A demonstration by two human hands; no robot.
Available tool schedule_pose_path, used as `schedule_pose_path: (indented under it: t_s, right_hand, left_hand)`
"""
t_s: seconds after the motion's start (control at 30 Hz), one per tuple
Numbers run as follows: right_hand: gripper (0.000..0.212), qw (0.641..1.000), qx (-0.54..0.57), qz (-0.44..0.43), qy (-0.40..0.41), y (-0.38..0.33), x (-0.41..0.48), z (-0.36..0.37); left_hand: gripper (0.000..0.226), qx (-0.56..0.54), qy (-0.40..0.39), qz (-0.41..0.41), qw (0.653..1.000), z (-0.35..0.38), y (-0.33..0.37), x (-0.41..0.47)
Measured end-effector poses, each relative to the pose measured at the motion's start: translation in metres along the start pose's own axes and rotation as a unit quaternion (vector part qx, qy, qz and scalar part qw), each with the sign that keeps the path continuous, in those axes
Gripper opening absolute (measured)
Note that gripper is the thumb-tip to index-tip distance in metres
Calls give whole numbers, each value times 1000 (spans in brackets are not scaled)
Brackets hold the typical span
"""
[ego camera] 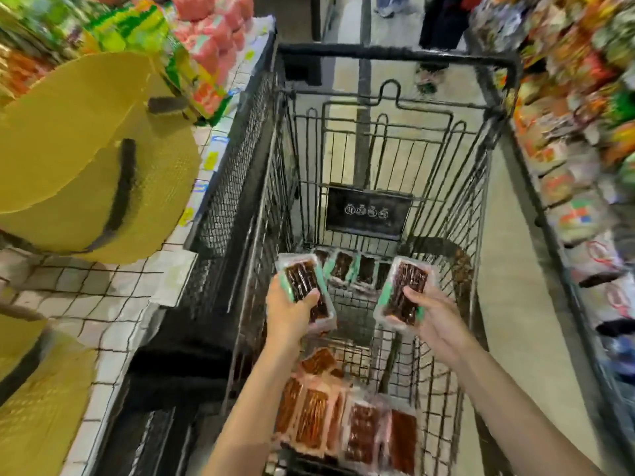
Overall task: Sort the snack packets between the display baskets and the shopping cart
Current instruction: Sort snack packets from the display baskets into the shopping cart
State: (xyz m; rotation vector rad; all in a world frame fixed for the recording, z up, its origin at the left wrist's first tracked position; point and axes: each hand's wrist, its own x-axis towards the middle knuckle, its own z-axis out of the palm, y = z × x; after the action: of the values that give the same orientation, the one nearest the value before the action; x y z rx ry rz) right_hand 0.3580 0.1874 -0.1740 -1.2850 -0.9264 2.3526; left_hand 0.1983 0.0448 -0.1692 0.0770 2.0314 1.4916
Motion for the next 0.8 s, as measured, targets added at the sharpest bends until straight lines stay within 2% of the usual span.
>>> schedule_pose_path:
  t_s: [0.1,0.23,0.3,0.33,0.4,0.53,0.63,0.7,0.8]
  right_hand:
    - [31,995,-19,-1,94,9,77,-14]
    - [13,972,-42,-10,231,37,180,-36]
    - [20,949,-129,-26,287,53,224,-49]
    - [30,935,-183,-31,303,61,241,-54]
    - [46,902,-299,-42,307,73,272,-60]
    - [40,840,-437,-97,305,89,314,-68]
    - [48,802,-499,-78,320,103,322,-74]
    - [51,792,-505,-44,340,108,322,-74]
    - [57,808,-487,-28,329,109,322,-74]
  left_hand:
    - [38,52,-1,-15,999,40,-17,73]
    - [44,143,-17,-31,989,90,-54,162]
    - [47,182,-28,-22,983,112,-78,203]
    - [49,201,-38,-14,979,122,-90,221]
    - [48,229,-63,6,971,140,-113,251]
    - [52,309,-124,41,942,165,-160,290]
    - [68,404,-127,73,903,170,-184,300]
    - [79,478,-110,82,867,168,-192,300]
    - [81,500,-129,83,853,166,-188,297]
